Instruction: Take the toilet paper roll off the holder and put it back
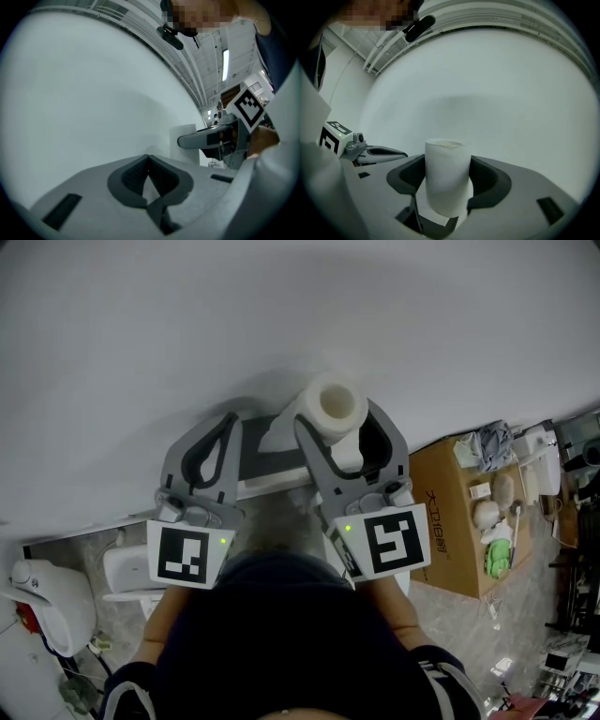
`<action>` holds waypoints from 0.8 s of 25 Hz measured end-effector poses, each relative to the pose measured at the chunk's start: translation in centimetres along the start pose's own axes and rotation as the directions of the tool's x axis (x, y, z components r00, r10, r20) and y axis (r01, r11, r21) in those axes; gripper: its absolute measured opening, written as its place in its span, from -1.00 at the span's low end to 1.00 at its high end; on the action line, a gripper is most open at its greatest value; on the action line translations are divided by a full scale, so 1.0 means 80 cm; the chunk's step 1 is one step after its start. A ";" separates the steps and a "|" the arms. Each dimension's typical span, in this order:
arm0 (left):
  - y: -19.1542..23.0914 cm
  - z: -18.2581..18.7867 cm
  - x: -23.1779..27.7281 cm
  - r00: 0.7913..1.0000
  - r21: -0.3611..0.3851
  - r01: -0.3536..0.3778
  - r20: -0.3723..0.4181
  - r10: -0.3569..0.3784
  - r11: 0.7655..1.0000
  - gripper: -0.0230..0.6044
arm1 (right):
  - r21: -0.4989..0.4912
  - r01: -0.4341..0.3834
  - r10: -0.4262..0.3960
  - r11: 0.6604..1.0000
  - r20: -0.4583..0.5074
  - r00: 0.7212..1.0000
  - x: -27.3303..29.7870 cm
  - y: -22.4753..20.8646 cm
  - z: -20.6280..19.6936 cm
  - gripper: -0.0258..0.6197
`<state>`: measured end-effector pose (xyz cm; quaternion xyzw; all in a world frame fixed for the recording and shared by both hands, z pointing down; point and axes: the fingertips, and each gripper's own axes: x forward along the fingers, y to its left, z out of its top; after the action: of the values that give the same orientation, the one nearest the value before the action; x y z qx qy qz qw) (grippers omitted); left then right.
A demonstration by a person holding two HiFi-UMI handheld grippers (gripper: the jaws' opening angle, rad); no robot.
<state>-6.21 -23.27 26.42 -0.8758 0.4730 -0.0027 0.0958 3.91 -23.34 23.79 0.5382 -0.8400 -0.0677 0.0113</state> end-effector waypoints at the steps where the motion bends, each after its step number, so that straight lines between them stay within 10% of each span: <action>1: 0.001 0.000 -0.001 1.000 0.000 0.001 0.001 -0.001 1.000 -0.93 | -0.002 0.007 -0.007 1.000 0.009 1.000 -0.002 -0.001 0.005 0.00; 20: -0.007 0.003 0.006 1.000 -0.012 -0.009 0.006 0.009 1.000 -0.93 | -0.010 0.137 -0.137 0.990 0.040 0.990 -0.029 -0.066 0.021 0.00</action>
<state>-5.50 -23.34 26.25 -0.8743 0.4766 0.0030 0.0921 9.52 -23.27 21.54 0.5932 -0.8006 -0.0842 -0.0063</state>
